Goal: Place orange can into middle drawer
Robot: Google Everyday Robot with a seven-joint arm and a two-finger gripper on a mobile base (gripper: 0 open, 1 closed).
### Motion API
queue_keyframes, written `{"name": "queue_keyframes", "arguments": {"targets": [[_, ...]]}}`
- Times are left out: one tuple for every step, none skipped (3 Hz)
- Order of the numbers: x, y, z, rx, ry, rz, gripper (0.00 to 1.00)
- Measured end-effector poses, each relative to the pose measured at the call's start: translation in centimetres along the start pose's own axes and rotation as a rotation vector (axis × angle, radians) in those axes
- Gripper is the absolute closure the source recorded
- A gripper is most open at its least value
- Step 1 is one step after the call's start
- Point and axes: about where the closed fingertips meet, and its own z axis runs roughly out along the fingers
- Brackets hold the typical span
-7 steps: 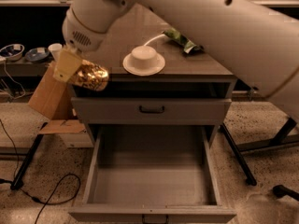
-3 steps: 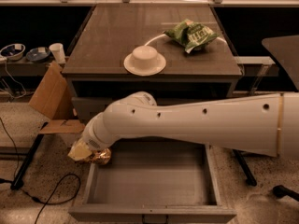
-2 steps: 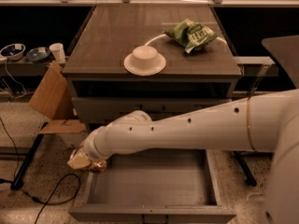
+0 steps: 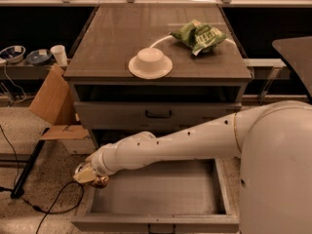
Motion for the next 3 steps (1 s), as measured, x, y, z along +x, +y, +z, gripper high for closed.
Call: {"name": "queue_keyframes", "arguments": {"targets": [[1.8, -0.9, 1.7, -0.014, -0.013, 0.017, 1.00], [3.1, -1.5, 2.6, -0.015, -0.011, 0.029, 1.00], [4.7, -2.8, 2.0, 0.012, 0.003, 0.063, 1.00]]}}
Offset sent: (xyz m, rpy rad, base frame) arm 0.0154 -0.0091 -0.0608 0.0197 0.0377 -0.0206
